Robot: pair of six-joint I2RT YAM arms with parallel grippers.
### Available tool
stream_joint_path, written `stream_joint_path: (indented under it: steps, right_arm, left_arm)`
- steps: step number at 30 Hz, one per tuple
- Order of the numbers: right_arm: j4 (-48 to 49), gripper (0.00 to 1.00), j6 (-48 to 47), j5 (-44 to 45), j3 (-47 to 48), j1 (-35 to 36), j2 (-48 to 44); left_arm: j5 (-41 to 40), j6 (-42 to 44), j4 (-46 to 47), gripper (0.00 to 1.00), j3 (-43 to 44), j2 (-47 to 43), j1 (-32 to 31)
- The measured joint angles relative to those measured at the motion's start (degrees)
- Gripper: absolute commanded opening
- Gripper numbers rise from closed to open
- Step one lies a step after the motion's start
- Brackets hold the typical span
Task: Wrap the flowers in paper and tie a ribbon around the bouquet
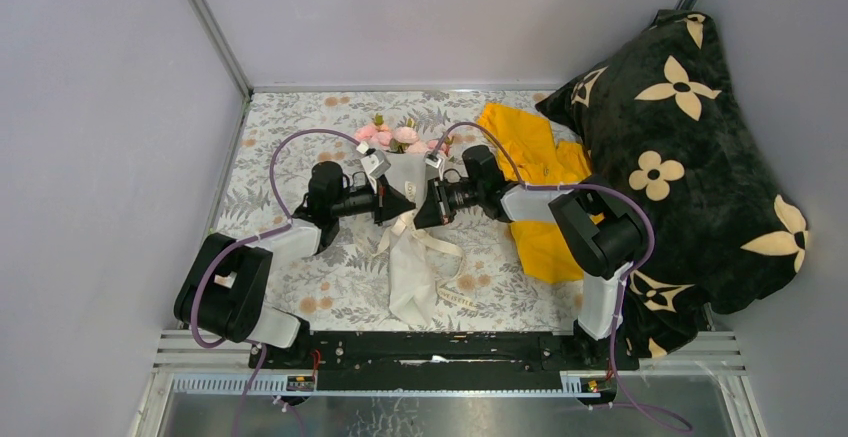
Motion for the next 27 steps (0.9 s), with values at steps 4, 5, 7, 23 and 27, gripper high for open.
stream_joint_path:
  steps: [4,5,7,23,27]
  right_arm:
    - [-5.35,0.0,-3.78,2.64,1.29,0.04,-0.46]
    - [-6.32,0.0,-4.52,3.15,1.29,0.04,-0.76]
    - [-8.37,0.0,-5.9,4.35,1.31,0.04,-1.38]
    - [-15.63,0.0,-11.06,6.43,2.49,0.11,-3.13]
    - [-15.61,0.0,-11.19,6.43,2.49,0.11,-3.3]
  left_arm:
    - [-0.85,-0.11,0.04,0.26,-0.22,0.0,0.0]
    - [-1.07,-0.17,0.13,0.33,-0.35,0.0,0.0]
    - [-1.36,-0.13,0.26,0.43,-0.48,-0.02,0.0]
    - [-3.91,-2.78,2.99,0.69,3.85,2.73,-0.13]
    - [-3.89,-6.45,3.21,0.7,6.71,5.09,-1.2]
